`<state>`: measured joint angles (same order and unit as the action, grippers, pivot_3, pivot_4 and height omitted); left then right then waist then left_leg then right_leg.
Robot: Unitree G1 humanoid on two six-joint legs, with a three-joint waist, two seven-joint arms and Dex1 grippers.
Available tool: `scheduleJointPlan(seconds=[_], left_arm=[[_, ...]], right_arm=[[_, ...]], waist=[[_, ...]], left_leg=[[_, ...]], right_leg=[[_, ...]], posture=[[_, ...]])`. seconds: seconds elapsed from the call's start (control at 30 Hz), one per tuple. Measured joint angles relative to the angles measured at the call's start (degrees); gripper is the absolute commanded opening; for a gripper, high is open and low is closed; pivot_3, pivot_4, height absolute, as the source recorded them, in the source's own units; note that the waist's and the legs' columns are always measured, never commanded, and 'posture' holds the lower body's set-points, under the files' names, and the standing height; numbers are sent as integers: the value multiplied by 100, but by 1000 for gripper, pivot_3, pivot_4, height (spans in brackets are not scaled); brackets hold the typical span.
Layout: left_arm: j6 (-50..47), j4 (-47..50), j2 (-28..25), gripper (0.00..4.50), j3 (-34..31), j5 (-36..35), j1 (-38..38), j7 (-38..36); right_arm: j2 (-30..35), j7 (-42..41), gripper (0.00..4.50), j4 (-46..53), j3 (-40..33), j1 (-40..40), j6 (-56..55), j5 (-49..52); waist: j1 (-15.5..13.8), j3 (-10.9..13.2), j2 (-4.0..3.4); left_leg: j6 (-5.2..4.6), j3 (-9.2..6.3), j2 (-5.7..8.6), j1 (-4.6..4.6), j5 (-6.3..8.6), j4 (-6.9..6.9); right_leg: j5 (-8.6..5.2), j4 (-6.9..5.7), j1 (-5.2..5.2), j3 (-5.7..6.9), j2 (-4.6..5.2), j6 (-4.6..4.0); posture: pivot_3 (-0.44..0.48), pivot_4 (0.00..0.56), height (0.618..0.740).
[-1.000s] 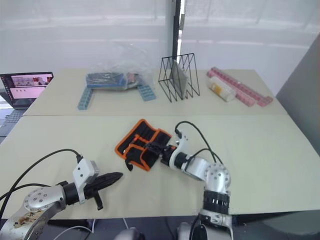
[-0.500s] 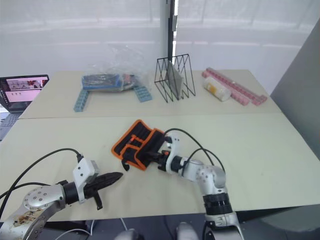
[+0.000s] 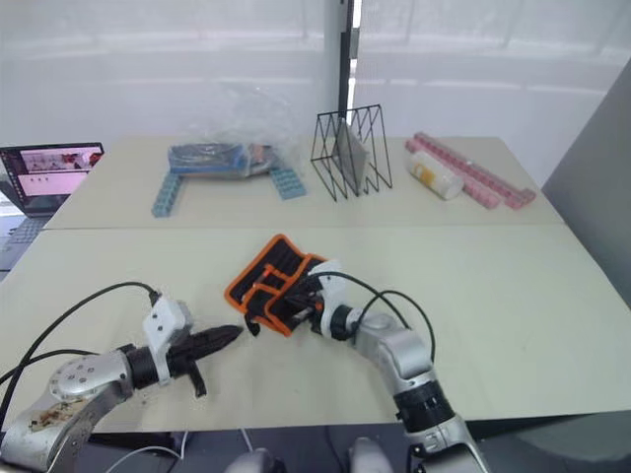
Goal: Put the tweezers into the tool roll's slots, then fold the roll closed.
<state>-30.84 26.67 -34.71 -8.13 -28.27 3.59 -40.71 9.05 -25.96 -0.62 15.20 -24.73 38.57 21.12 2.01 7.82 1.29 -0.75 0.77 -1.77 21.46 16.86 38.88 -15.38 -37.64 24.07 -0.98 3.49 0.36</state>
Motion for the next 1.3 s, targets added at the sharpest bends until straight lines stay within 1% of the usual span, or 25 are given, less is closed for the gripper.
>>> scheduleJointPlan(seconds=[0.13,0.37,0.43,0.57,0.6,0.63,0.73,0.9,1.07,1.2,1.3], left_arm=[[-708,-502,340,0,-476,-428,-672,629],[-1877,-1299,1018,0,-868,-1338,-1514,1393],[-2044,-1580,1091,0,-975,-1461,-1686,1543],[-2064,-1994,1141,1082,-1084,-1492,-1905,1630],[-2059,-2035,1153,1527,-1121,-1519,-1927,1628],[-2058,-2053,1153,1880,-1142,-1561,-1930,1603],[-2018,-2079,1088,2776,-1044,-1505,-1930,1479],[-1754,-2370,980,2776,-719,-1110,-1942,1364],[-1599,-2685,1041,2776,-378,-879,-2067,1228],[-1538,-2758,1133,2776,-343,-837,-2128,1169],[-1537,-2761,1230,1935,-359,-859,-2162,1155]], right_arm=[[116,-102,44,-29,159,12,-209,-280],[99,-141,44,-57,133,42,-298,-426],[85,-141,44,-53,130,45,-298,-435],[75,-145,0,-36,126,54,-298,-467],[75,-144,0,-36,124,54,-298,-468],[74,-144,0,-37,122,54,-298,-469],[74,-143,0,-28,116,62,-298,-498],[63,-131,0,12,73,97,-283,-521],[35,-124,0,37,43,104,-237,-529],[30,-122,0,66,39,123,-229,-537],[30,-120,0,92,40,127,-222,-575]], waist=[[-31,-3,5],[-83,-8,12],[-92,-8,13],[-99,-8,13],[-100,-8,13],[-100,-8,13],[-99,-8,13],[-109,-8,13],[-112,-8,13],[-110,-8,13],[-114,-8,13]], left_leg=[[0,-3,6,-32,0,1],[1,-10,6,-46,0,5],[2,-11,7,-46,-1,6],[4,-11,9,-46,-2,6],[6,-12,8,-45,-3,6],[6,-12,8,-45,-4,6],[13,-13,9,-46,-7,5],[17,-14,11,-45,-9,5],[18,-16,11,-42,-10,5],[18,-17,11,-40,-10,4],[19,-18,11,-39,-10,4]], right_leg=[[0,-3,-31,1,-5,0],[0,0,-54,8,-7,1],[0,-1,-54,8,-8,1],[0,0,-53,8,-7,1],[0,0,-53,8,-6,1],[0,0,-53,8,-6,1],[0,0,-53,8,-5,1],[0,2,-54,8,-3,1],[0,1,-52,8,-3,0],[0,2,-51,9,0,1],[0,2,-50,9,1,1]], posture=[[0,150,725],[0,150,725],[0,150,725],[0,150,725],[0,150,725],[0,150,725],[0,150,725],[0,150,725],[0,150,725],[0,150,725],[0,150,725]])
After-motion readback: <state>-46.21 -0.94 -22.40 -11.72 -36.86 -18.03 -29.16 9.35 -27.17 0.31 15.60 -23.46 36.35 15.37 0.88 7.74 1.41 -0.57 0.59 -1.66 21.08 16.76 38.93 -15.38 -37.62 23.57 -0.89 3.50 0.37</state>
